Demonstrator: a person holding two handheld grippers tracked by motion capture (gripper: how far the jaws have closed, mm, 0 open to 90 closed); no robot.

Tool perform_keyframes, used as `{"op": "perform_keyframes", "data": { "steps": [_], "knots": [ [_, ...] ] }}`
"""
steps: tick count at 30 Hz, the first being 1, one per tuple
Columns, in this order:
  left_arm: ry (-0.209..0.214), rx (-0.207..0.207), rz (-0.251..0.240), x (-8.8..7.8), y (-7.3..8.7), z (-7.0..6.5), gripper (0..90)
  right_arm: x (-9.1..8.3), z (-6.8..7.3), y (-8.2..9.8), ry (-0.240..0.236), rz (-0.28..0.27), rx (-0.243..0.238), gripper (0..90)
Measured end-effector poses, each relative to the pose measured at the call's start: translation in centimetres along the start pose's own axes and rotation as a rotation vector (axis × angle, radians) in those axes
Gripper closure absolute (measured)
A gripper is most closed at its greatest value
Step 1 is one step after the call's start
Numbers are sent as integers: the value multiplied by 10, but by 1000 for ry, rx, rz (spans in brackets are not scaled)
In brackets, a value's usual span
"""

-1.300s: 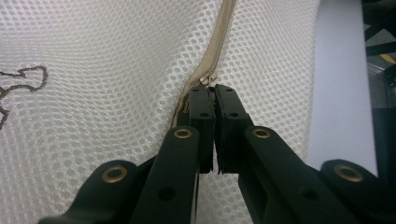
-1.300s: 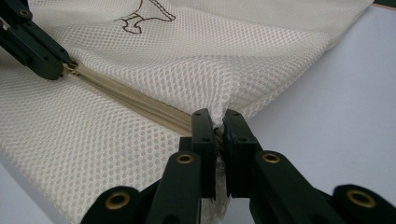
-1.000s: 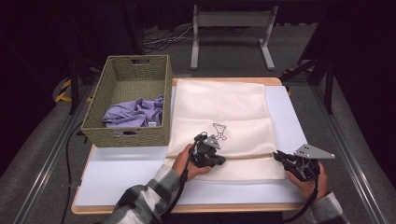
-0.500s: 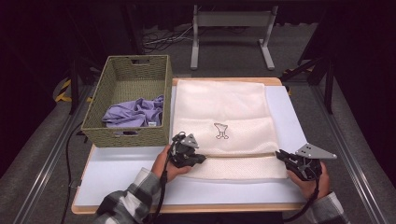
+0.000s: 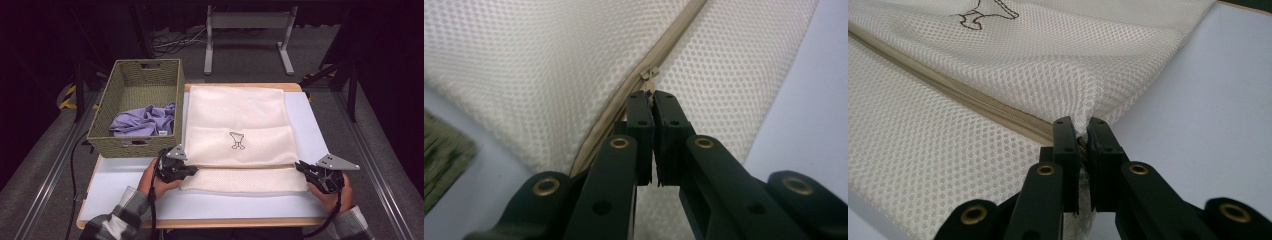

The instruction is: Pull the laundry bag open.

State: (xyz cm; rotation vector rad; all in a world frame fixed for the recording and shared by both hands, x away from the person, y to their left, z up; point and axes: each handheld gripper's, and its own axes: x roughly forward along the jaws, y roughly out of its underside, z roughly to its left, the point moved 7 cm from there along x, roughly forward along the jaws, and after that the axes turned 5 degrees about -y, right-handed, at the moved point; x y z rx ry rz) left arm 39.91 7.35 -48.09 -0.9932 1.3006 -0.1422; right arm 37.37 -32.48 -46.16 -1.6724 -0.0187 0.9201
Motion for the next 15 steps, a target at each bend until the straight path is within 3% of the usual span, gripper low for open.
{"op": "perform_keyframes", "data": {
  "steps": [15],
  "knots": [
    [-75,-82,9,-27,40,25,872,0,0,1,-6,4,8,848]
  ]
}}
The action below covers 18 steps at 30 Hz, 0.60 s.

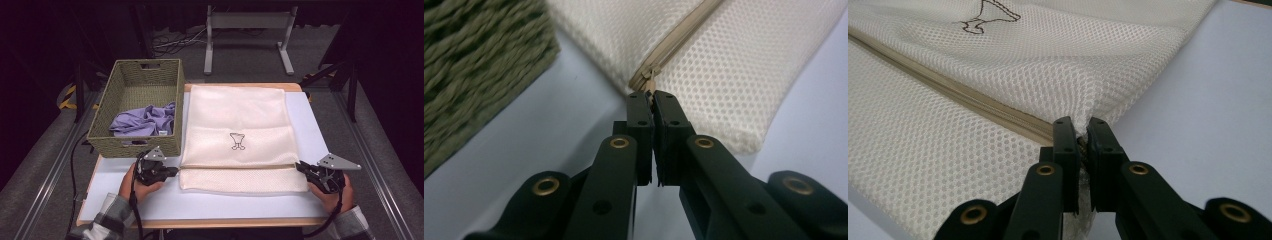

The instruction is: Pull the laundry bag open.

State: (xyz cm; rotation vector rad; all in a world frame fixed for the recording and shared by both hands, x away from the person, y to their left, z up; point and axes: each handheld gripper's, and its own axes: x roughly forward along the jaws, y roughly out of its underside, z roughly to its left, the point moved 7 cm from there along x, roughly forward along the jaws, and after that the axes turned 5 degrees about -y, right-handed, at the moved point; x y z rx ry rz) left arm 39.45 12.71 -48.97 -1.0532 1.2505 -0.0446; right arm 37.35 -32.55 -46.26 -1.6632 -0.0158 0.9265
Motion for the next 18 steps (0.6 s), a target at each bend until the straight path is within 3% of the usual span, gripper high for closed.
{"op": "perform_keyframes", "data": {
  "steps": [18],
  "knots": [
    [-39,-1,-27,-4,6,5,869,2,4,0,-11,5,2,843]
  ]
}}
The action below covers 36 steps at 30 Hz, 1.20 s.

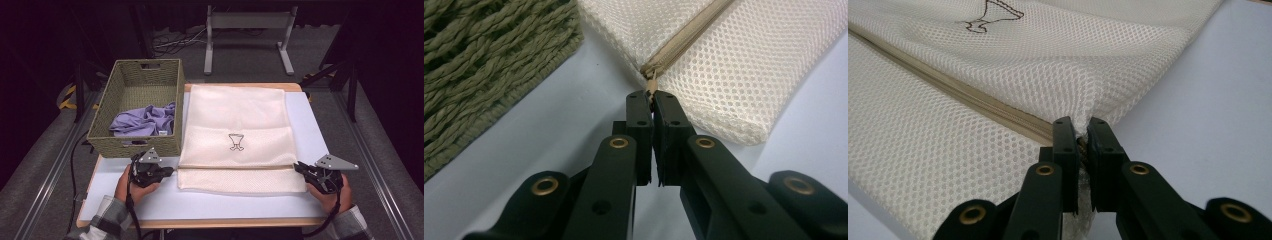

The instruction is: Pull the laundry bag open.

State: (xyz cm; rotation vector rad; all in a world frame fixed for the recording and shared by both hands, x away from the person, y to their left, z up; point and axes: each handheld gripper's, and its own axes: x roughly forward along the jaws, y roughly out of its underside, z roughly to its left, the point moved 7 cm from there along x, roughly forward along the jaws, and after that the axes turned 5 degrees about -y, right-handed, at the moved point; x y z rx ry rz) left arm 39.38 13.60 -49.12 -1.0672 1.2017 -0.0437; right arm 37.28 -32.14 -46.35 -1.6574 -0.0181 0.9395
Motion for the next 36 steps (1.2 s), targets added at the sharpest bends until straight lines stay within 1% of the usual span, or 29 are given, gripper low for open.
{"op": "perform_keyframes", "data": {
  "steps": [9,12,14,15,18,21,23,24,25,26,28,29,30,32,35,36],
  "knots": [
    [-20,30,-16,-1,0,-2,867,1,0,3,-12,13,10,827],
    [-37,39,-26,-2,1,-3,864,2,1,4,-14,25,12,817],
    [-55,52,-32,-3,2,-3,862,2,1,5,-20,37,1,810],
    [-67,58,-36,-4,3,-3,884,2,1,5,-18,39,-1,806],
    [-60,43,-61,-8,3,-2,880,2,0,6,-23,42,8,798],
    [-70,50,-68,-9,4,-1,883,3,0,6,-28,52,5,790],
    [-87,51,-86,-13,4,-2,884,3,0,6,-26,55,4,774],
    [-83,49,-99,-15,5,-3,884,3,0,6,-23,55,3,763],
    [-83,49,-99,-15,5,-3,882,2,-1,6,-23,56,0,754],
    [-98,56,-119,-19,5,-4,873,1,-1,5,-24,53,0,746],
    [-114,58,-136,-24,7,-4,841,1,-1,4,-23,45,-8,717],
    [-114,58,-136,-24,7,-4,825,0,-1,3,-19,45,-9,710],
    [-130,48,-155,-28,8,-4,824,0,-1,3,-16,41,-12,698],
    [-140,46,-175,-31,10,-4,795,-2,-2,1,-12,30,-17,670],
    [-162,40,-179,-33,13,-2,719,-4,-3,-3,-4,10,-16,635],
    [-163,36,-182,-34,15,-2,710,-5,-4,-4,-2,4,-17,622]
  ]
}}
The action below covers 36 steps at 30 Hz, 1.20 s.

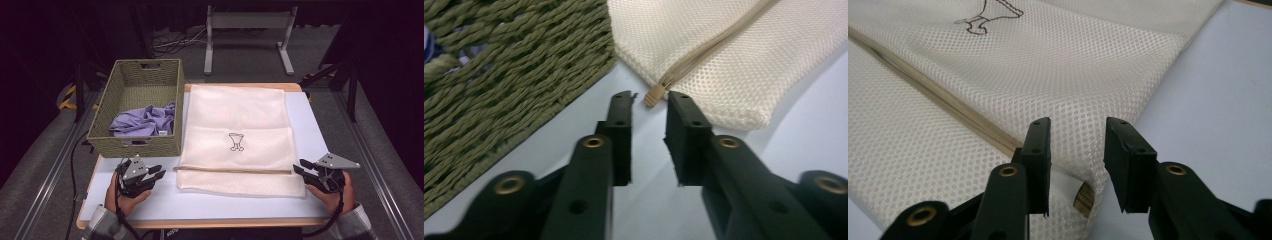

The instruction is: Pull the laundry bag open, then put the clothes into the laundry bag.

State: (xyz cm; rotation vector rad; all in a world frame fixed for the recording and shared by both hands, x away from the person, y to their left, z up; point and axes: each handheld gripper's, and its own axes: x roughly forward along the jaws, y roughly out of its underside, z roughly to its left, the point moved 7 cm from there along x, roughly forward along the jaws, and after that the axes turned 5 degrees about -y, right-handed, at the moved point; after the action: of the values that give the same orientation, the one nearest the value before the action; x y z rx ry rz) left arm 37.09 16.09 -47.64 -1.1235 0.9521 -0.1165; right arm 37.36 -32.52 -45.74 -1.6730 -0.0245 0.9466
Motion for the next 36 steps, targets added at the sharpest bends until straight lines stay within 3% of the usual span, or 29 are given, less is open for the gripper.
{"op": "perform_keyframes", "data": {
  "steps": [6,10,13,17,26,31,36],
  "knots": [
    [-42,1,-16,-4,3,3,527,-5,-3,-4,14,-27,4,529],
    [-63,-25,-42,-8,4,5,407,-8,-5,-7,18,-45,2,464],
    [-95,-32,-34,-9,6,6,306,-7,-4,-10,17,-53,-11,431],
    [-89,-48,-8,-7,13,3,191,-3,4,-14,2,-50,-43,340],
    [-101,-73,-20,-11,18,2,106,6,24,-22,-15,-30,-137,237],
    [-102,-63,-12,-12,20,3,105,11,32,-25,-25,-25,-177,241],
    [-110,-59,-16,-12,20,4,106,15,36,-28,-41,-16,-186,264]
  ]
}}
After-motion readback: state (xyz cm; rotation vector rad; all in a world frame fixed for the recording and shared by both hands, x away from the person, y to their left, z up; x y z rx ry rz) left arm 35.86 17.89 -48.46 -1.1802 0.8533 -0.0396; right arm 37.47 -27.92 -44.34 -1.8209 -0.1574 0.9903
